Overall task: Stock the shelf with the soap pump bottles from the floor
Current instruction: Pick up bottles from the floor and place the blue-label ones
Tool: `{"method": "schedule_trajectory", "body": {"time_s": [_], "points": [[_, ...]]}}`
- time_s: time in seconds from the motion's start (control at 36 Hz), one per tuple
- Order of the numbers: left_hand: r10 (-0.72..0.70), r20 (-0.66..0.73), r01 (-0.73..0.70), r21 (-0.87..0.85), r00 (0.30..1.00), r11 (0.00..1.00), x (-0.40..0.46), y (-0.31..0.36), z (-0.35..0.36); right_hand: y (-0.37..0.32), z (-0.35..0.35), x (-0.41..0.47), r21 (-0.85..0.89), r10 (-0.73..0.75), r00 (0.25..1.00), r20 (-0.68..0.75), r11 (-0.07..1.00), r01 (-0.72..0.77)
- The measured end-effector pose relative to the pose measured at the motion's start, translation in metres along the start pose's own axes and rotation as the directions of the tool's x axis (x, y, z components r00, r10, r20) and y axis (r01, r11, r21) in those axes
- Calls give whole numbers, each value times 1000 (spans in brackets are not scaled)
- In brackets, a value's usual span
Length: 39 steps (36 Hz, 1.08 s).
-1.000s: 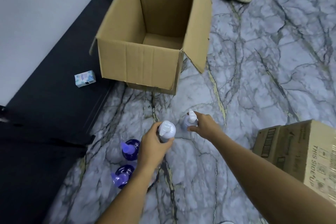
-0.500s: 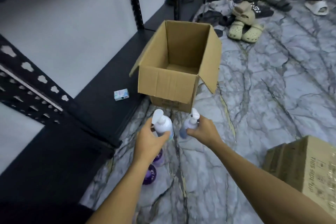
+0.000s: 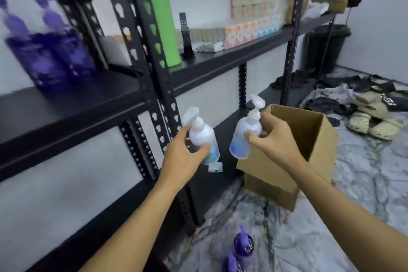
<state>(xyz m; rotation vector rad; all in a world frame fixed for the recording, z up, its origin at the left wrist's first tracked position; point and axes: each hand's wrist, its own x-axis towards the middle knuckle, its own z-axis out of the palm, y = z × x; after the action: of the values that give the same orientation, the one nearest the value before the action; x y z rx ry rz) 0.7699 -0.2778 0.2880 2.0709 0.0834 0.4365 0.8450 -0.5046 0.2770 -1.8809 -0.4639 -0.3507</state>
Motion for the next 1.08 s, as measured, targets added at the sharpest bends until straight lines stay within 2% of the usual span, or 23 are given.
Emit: {"method": "schedule_trajectory", "body": {"time_s": [0.19,0.5,0.67,0.83,0.97,1.08], "points": [[91,-218,-97,-17,972,995,-15,45,-96,-109,36,35,157,-171,985,17,974,166],[168,-518,-145,85,839,986,-59,80,-258,-272,129,43,440,-380,923,59,840,318],[153,-660,-60,162,735,985,-94,88,-340,-342,189,35,534,-450,884,122,781,324],[199,-768,-4,249,609,969,-132,88,-419,-402,251,17,572,-515,838,179,748,337],[187,-819,71,266,542,961,-166,78,-473,-449,301,-8,607,-548,806,225,726,323],[174,-837,127,277,518,953,-192,73,-501,-474,336,-26,613,-573,779,254,718,329]]}}
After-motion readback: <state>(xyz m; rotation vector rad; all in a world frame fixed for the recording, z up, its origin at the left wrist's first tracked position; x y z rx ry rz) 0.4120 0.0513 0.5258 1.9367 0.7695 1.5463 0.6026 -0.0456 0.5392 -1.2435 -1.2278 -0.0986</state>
